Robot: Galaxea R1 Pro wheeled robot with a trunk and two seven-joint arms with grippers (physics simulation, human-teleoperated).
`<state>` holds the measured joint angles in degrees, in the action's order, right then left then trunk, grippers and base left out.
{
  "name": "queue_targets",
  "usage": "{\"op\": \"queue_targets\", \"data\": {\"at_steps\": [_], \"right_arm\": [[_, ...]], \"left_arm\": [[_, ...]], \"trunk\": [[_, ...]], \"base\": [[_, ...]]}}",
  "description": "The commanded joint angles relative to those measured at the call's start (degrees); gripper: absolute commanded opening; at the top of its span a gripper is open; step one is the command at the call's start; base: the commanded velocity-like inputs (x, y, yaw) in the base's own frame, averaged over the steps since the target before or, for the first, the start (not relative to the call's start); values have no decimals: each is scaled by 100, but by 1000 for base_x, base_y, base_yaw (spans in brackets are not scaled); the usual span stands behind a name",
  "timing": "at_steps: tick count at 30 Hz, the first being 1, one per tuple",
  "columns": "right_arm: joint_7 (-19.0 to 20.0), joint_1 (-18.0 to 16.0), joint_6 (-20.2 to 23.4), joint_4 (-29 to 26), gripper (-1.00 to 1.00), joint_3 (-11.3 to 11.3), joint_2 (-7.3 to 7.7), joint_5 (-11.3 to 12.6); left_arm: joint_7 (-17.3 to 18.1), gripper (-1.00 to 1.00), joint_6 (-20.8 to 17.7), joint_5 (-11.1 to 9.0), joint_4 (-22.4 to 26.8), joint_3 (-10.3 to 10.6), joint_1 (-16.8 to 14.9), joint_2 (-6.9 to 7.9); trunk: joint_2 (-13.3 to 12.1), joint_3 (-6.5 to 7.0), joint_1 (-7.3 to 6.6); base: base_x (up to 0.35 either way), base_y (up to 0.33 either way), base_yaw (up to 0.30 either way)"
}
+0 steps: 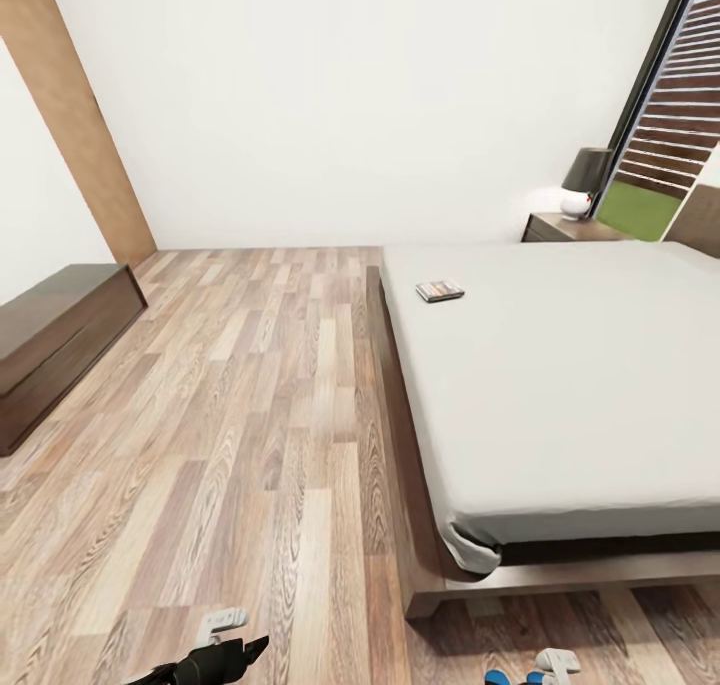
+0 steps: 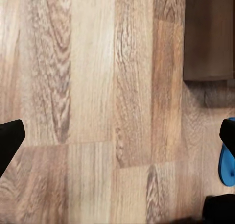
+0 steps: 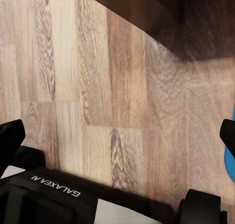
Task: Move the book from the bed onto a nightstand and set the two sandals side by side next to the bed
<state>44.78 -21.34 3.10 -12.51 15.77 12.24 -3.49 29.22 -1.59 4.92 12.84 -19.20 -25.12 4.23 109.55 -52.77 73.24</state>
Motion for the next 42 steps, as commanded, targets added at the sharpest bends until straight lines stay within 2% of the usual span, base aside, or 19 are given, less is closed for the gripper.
{"op": "queue_targets", "data": {"at_steps": [1, 10, 29, 42], "right_arm": [[31, -2, 33, -6, 100, 48, -2, -37], [31, -2, 33, -6, 100, 45, -2, -37], [31, -2, 33, -6, 100, 44, -6, -37], [32, -2, 33, -6, 100, 45, -10, -38]], "left_arm": [[31, 100, -17, 53, 4, -48, -2, -2], [31, 100, -17, 53, 0, -48, -2, -5], [31, 100, -17, 53, 0, -48, -2, -3], [31, 100, -17, 53, -1, -48, -2, -3]], "trunk": [[-40, 14, -23], [-401, 176, -221], [-401, 178, -221], [-401, 279, -221]], "base": [[0, 0, 0], [0, 0, 0], [0, 0, 8], [0, 0, 0]]}}
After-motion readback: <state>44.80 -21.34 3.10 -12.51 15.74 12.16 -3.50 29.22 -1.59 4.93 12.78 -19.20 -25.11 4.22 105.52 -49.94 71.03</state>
